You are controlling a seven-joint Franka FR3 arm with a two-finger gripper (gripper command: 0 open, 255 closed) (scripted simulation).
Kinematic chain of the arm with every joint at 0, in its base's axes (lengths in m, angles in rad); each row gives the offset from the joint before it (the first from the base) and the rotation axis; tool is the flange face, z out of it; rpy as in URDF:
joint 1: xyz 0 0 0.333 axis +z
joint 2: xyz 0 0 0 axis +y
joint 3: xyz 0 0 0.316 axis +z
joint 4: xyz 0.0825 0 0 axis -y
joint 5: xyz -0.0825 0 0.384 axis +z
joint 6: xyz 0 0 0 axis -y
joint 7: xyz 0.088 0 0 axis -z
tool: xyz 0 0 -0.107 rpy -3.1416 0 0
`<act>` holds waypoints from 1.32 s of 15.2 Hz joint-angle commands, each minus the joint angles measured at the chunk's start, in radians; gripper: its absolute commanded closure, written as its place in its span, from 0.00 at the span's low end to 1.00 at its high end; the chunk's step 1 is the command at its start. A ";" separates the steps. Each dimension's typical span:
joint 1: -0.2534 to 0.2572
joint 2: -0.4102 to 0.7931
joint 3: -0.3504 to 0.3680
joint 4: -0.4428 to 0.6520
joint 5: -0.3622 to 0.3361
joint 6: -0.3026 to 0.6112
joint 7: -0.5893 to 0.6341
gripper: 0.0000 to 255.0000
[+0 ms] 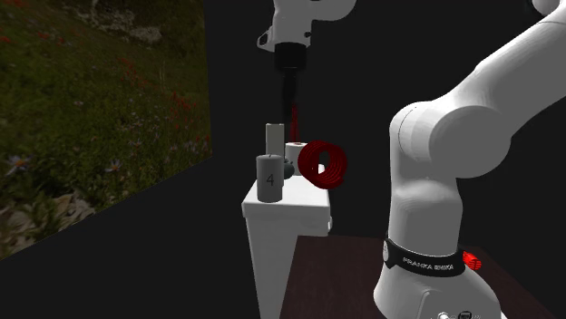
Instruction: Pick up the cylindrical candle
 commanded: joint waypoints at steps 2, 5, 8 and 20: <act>0.011 0.027 -0.106 -0.031 -0.051 0.095 -0.131 0.00; 0.034 0.076 -0.223 -0.042 -0.094 0.192 -0.264 0.00; 0.080 0.148 -0.351 -0.032 -0.120 0.292 -0.400 0.00; 0.222 0.322 -0.614 -0.046 -0.124 0.535 -0.606 0.00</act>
